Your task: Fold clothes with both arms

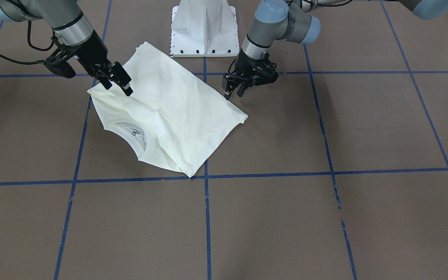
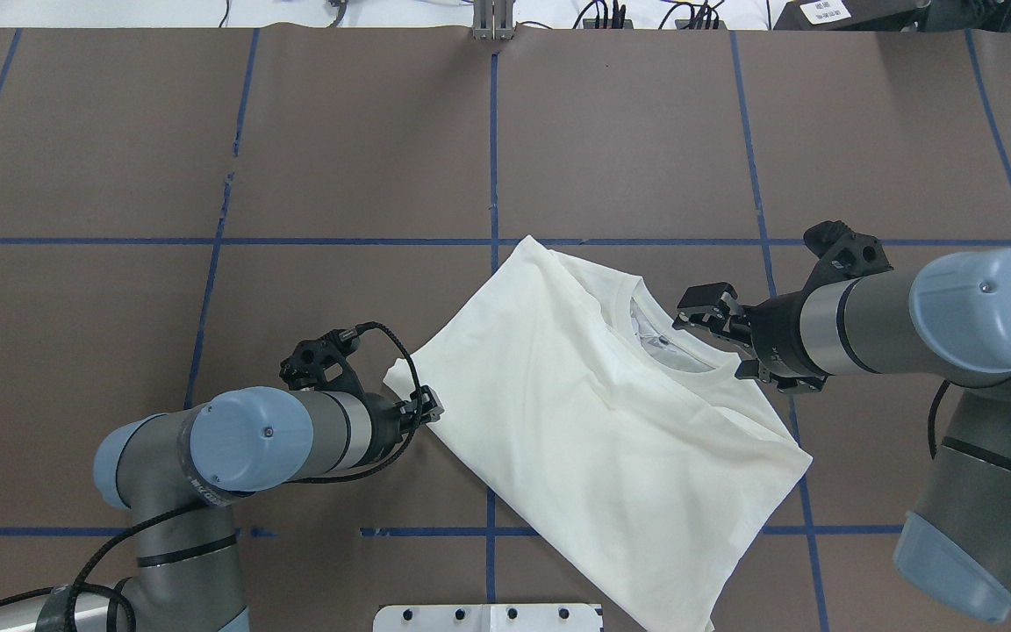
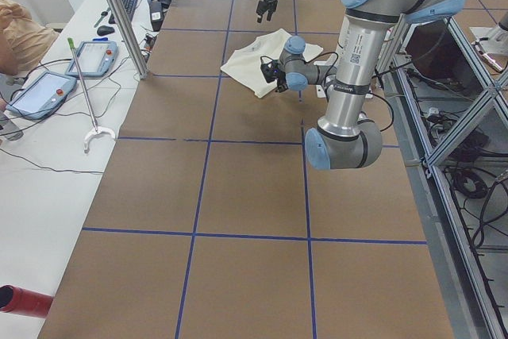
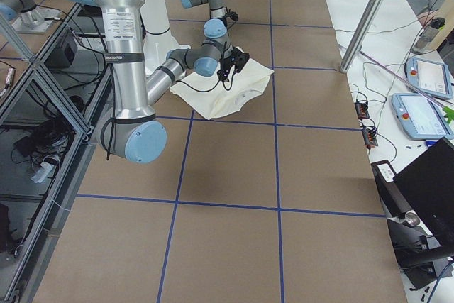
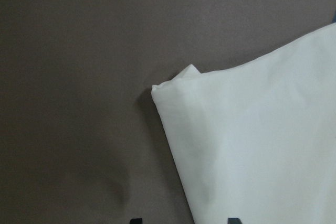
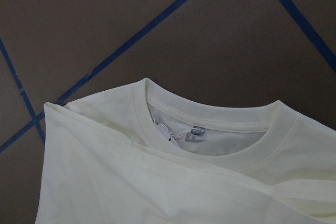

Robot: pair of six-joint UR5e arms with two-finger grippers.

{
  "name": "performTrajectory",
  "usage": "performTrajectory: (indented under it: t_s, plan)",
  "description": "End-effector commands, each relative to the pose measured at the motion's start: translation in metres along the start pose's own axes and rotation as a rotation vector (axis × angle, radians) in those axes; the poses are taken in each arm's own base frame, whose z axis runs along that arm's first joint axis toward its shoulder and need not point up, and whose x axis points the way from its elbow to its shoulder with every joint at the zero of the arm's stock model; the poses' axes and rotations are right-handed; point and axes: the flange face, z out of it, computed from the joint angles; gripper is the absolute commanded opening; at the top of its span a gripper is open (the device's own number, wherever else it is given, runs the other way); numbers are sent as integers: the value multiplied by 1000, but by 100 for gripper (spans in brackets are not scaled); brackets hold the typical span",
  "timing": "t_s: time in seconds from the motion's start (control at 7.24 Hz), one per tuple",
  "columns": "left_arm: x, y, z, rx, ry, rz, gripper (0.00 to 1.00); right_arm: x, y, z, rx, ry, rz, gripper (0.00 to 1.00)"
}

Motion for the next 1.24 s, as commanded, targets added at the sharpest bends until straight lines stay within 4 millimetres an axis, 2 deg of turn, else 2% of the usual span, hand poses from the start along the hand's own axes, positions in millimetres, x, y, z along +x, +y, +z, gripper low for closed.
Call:
performTrajectory:
  t_s: [0.0, 0.14, 0.28, 0.41, 0.69, 0.83, 0.97, 1.1]
  plan:
    - [10, -20, 19, 37, -21, 15, 58, -1, 0, -1, 1, -4, -1, 100]
    - [8, -22, 24, 40, -33, 17, 39, -2, 1, -1, 0, -4, -2, 100]
    - [6, -28, 25, 50, -41, 14, 13, -2, 1, -1, 1, -5, -2, 100]
    - [5, -48, 23, 77, -44, 10, 0, -2, 1, -2, 2, -8, -1, 100]
    - [8, -93, 14, 134, -67, 72, 0, -1, 1, 0, 5, -4, -1, 100]
    - [16, -137, -4, 187, -59, 117, 0, 0, 1, 1, 7, -2, 1, 100]
    - [16, -178, -10, 240, -59, 99, 0, -1, 1, 1, 7, -3, 2, 100]
    - [51, -218, 1, 290, -61, 121, 0, -1, 2, 3, 4, -2, 2, 100]
